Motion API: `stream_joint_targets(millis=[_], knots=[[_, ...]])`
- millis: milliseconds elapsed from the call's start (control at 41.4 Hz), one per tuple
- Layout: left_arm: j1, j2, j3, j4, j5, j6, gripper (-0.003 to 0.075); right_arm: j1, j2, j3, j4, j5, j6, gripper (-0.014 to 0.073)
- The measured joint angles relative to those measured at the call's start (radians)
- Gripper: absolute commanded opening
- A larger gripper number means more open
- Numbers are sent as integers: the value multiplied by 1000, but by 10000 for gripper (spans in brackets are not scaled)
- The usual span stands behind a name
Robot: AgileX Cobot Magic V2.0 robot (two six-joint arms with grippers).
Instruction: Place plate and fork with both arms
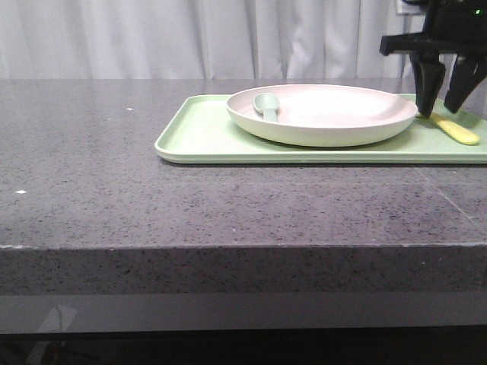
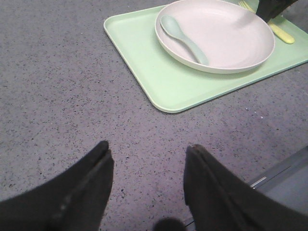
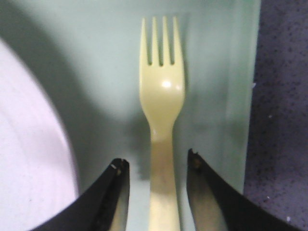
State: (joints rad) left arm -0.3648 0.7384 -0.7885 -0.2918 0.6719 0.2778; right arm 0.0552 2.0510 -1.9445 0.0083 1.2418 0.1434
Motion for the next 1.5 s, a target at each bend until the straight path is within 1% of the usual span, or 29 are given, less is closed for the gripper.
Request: stream_joint_targets(millis=[121,217,338,411,556,749,918,1305,1498], knots=[[0,0,0,0,0,0,347,23,-72,2,-8,0,-6,325],[0,0,0,0,0,0,347,71,-159,27,-8,-2,-27,325],[0,0,0,0,0,0,347,141,-274,114,-2,-32,-35,325],[0,0,0,0,0,0,347,184,-355,182,1,-82,-36,325],[0,0,0,0,0,0,347,228,-516,343,1,-174,-37,325],[0,0,0,0,0,0,347,232,-741,582,-1,-279,-37,325],[0,0,0,0,0,0,347,232,-935,765,-8,-327,-39,325],[0,0,0,0,0,0,347,232,-1360,1073,-21,-324,-39,325],[0,0,0,0,0,0,347,232,-1527,1167,-23,-304,-39,325]])
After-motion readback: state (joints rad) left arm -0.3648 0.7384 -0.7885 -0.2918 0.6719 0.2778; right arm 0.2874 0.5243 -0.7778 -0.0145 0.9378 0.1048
